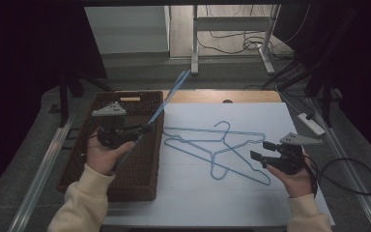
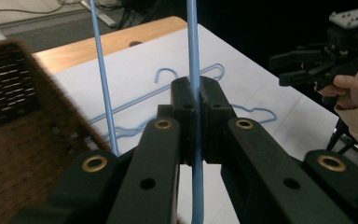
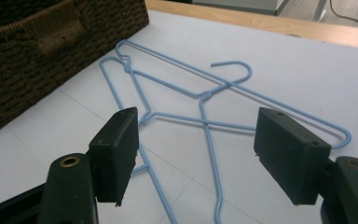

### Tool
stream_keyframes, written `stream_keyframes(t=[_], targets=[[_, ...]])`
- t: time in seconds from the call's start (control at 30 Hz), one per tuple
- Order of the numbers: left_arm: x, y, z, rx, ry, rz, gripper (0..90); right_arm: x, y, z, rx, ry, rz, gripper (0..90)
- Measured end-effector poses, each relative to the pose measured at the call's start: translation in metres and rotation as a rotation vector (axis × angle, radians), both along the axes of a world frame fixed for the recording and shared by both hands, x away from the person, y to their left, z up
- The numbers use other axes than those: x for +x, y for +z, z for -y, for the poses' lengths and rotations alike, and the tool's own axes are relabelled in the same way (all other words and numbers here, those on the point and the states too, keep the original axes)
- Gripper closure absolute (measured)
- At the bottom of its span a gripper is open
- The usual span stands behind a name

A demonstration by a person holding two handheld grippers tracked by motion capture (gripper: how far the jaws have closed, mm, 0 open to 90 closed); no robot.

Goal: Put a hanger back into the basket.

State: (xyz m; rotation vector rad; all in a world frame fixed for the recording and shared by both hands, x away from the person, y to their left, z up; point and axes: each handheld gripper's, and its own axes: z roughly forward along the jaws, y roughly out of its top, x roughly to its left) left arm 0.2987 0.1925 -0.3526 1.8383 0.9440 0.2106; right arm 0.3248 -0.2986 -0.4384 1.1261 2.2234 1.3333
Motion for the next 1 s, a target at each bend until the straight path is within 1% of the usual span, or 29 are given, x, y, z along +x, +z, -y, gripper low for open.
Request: stream_keyframes(t=[0.07,0.1,0.13,0.17,0.27,0.3,0.33,0.37,0.47,0.53,0.57,0.73,0.8,0.87,0.97,1.0], targets=[[-0.002,-0.001,-0.016,-0.008,0.015,0.003,86.3,0.0,-0.001,0.0,-0.001,0.0,-0.004,31.7],[-0.003,-0.003,-0.024,-0.013,0.014,0.004,86.3,0.001,-0.002,-0.001,-0.006,0.001,-0.008,31.7],[-0.003,-0.004,-0.029,-0.016,0.016,0.004,86.3,0.001,-0.003,-0.001,-0.007,0.001,-0.008,31.7],[-0.004,-0.007,-0.039,-0.014,0.018,0.004,86.3,0.001,-0.003,-0.001,-0.006,0.001,-0.01,31.7],[-0.005,-0.016,-0.055,-0.013,0.007,-0.007,86.3,0.001,-0.004,0.0,-0.008,-0.002,-0.015,31.7],[-0.005,-0.016,-0.055,-0.013,0.007,-0.007,86.3,0.002,-0.004,0.0,-0.006,-0.002,-0.016,31.6],[-0.005,-0.024,-0.065,-0.008,0.005,-0.02,86.3,0.002,-0.004,0.0,-0.006,-0.002,-0.017,31.6],[-0.005,-0.024,-0.065,-0.008,0.005,-0.02,86.4,0.002,-0.004,0.0,-0.009,-0.003,-0.019,31.6],[-0.007,-0.039,-0.083,-0.018,0.001,-0.044,86.4,0.002,-0.005,-0.001,-0.01,-0.004,-0.024,31.5],[-0.007,-0.046,-0.092,-0.029,0.002,-0.056,86.4,0.003,-0.006,-0.001,-0.015,-0.004,-0.033,31.1],[-0.007,-0.048,-0.095,-0.03,0.004,-0.059,86.3,0.003,-0.007,-0.001,-0.018,-0.005,-0.044,31.0],[-0.008,-0.062,-0.105,-0.013,0.001,-0.085,86.4,0.004,-0.009,-0.001,-0.027,-0.01,-0.054,31.0],[-0.008,-0.064,-0.105,-0.01,0.002,-0.093,86.4,0.004,-0.009,-0.001,-0.025,-0.01,-0.053,31.0],[-0.007,-0.07,-0.105,0.008,0.014,-0.115,86.3,0.004,-0.009,-0.001,-0.026,-0.012,-0.051,31.0],[-0.006,-0.076,-0.103,0.038,0.007,-0.139,86.3,0.004,-0.009,0.0,-0.023,-0.015,-0.051,31.0],[-0.006,-0.076,-0.103,0.038,0.007,-0.139,86.4,0.004,-0.009,0.0,-0.023,-0.015,-0.051,31.0]])
